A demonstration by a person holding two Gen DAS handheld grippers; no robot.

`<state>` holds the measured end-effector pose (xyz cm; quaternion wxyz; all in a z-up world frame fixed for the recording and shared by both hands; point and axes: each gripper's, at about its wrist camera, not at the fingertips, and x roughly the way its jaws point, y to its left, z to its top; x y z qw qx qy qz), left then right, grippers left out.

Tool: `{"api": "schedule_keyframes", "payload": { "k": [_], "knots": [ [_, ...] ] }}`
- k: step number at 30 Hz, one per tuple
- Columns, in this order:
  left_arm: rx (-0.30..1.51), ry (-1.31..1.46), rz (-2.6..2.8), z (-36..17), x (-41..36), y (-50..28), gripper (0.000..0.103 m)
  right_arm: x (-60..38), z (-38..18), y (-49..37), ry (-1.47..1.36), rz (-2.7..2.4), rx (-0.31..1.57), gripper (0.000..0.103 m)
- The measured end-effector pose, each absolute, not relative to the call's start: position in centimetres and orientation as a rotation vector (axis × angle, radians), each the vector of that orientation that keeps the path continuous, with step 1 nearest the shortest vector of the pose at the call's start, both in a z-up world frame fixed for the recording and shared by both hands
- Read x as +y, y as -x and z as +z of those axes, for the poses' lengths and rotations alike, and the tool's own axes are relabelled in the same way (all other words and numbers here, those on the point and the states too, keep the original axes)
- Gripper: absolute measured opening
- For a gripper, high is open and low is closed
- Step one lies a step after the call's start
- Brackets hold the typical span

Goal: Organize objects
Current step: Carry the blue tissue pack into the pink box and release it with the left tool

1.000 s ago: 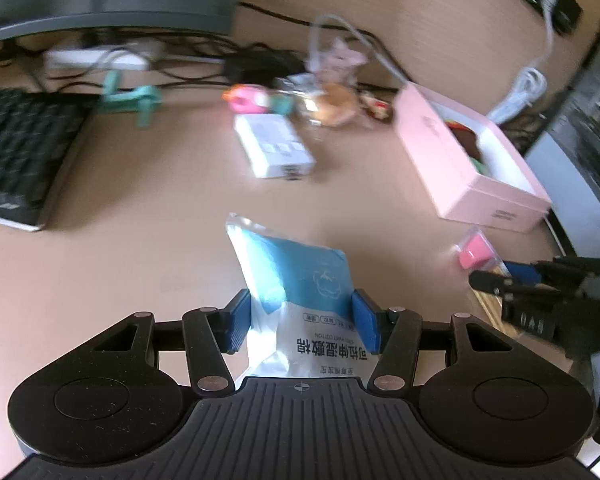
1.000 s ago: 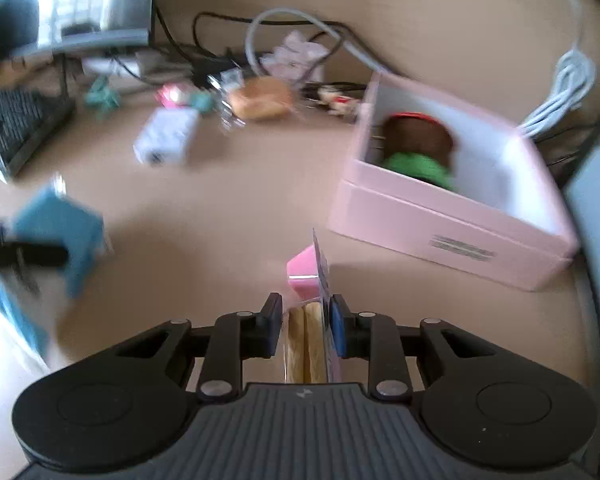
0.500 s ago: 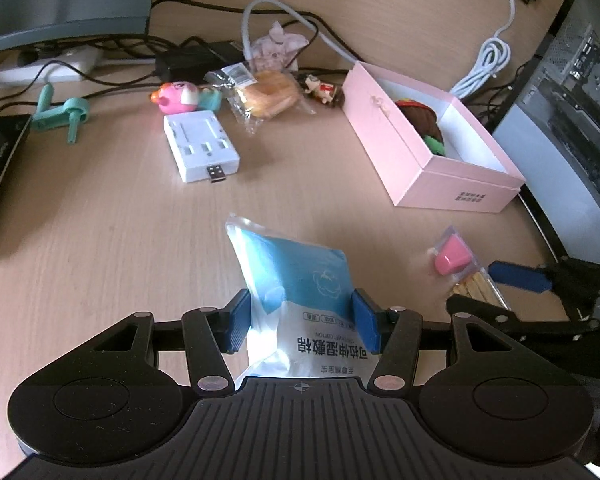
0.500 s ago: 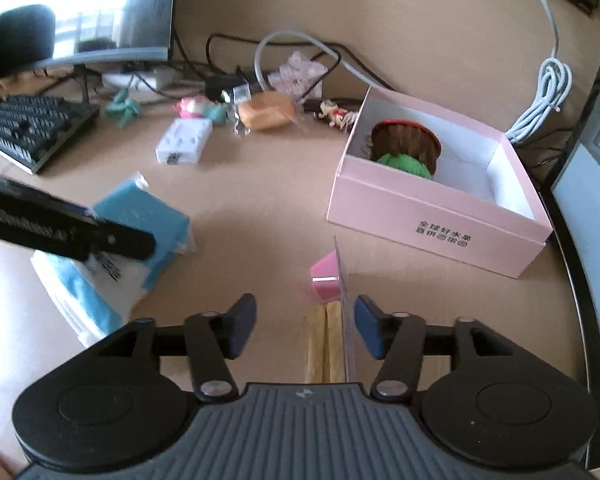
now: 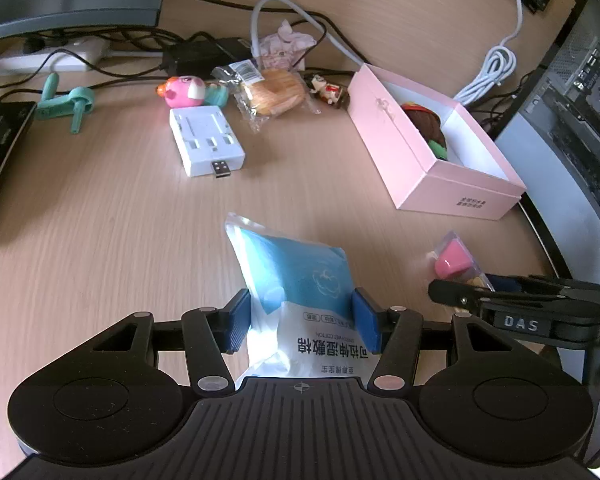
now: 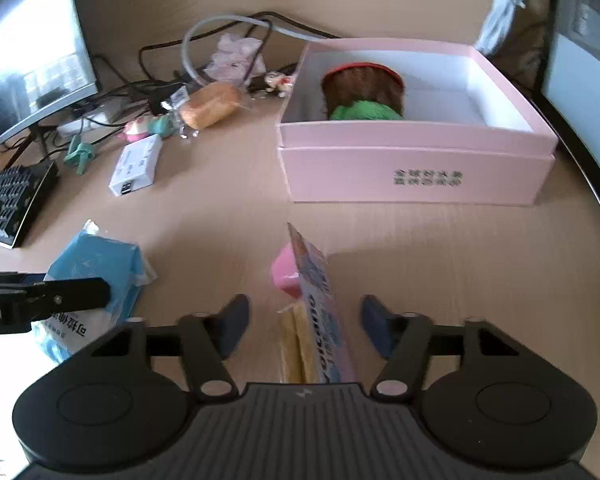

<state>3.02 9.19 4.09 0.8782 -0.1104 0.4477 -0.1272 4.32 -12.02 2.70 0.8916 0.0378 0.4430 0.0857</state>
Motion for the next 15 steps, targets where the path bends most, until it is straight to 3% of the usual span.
{"api": "schedule_keyframes", "payload": {
  "k": [2, 5, 15],
  "knots": [
    [0.934, 0.229, -0.265, 4.1, 9.2, -3.0, 0.059, -11.6, 2.8, -4.5, -0.03, 0.171, 0.927, 0.032],
    [0.93, 0.231, -0.263, 4.1, 9.2, -3.0, 0.059, -11.8, 3.5, -4.1, -0.006, 0.182, 0.925, 0.025],
    [0.887, 0.221, -0.346, 5.7, 8.2, -3.1, 0.052, -14.9, 7.2, -1.3, -0.022, 0.16, 0.891, 0.024]
  ]
}}
